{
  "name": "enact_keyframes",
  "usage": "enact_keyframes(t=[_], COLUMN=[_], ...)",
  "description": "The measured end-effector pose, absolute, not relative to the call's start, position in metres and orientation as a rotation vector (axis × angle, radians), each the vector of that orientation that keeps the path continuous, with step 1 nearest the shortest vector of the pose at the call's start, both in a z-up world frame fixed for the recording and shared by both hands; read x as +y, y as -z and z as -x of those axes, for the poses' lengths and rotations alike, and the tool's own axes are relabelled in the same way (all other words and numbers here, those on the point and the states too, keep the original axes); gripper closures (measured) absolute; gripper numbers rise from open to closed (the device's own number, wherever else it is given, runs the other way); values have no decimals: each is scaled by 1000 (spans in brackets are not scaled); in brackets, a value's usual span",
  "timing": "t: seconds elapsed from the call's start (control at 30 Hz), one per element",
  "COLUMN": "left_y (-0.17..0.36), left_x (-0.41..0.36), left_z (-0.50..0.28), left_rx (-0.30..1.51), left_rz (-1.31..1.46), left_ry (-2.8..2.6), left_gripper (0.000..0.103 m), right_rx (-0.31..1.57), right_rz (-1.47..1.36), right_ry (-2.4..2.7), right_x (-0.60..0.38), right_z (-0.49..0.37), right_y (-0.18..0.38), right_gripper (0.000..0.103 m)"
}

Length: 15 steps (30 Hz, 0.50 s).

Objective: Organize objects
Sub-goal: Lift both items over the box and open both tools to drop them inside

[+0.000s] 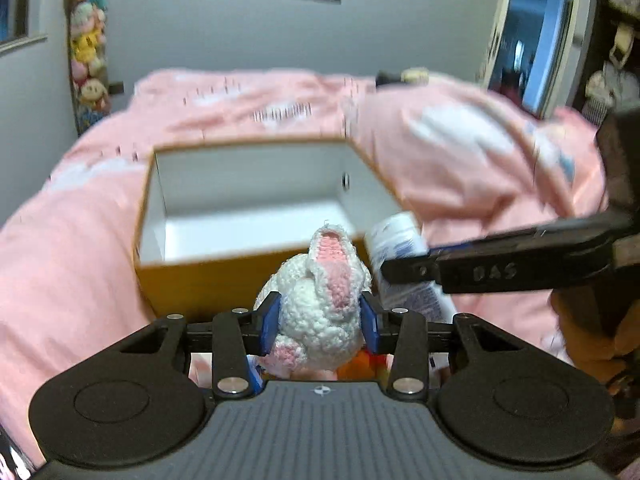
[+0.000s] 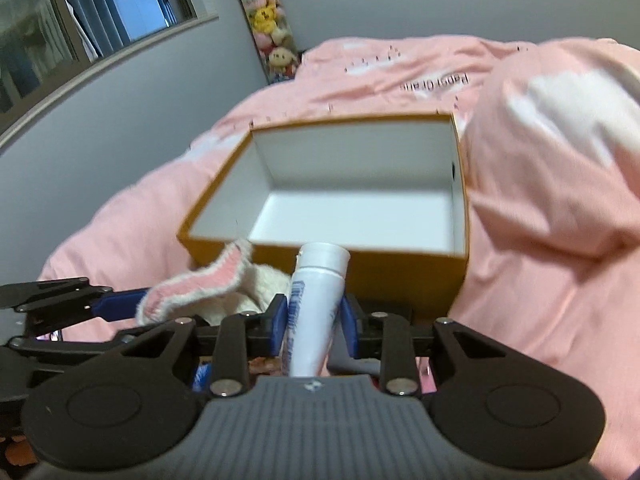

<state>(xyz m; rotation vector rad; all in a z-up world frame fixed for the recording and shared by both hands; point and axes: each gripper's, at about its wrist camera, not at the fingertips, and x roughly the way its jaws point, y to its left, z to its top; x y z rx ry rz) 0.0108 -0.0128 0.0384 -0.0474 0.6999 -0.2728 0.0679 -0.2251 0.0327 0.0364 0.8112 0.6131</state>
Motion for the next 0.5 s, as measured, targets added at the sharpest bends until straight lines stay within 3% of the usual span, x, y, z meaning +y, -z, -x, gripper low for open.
enact_keyframes(t=[0.5], left_y=[-66], left_x=[20], left_z=[-88], left_rx=[587], left_rz=[43], left_ry=[122], left_gripper=[56], right_rx=[701], right_rz=[-255], right_ry=[-630], right_x=[-205], right_z=[-147], right_y=[-69], right_gripper=[75])
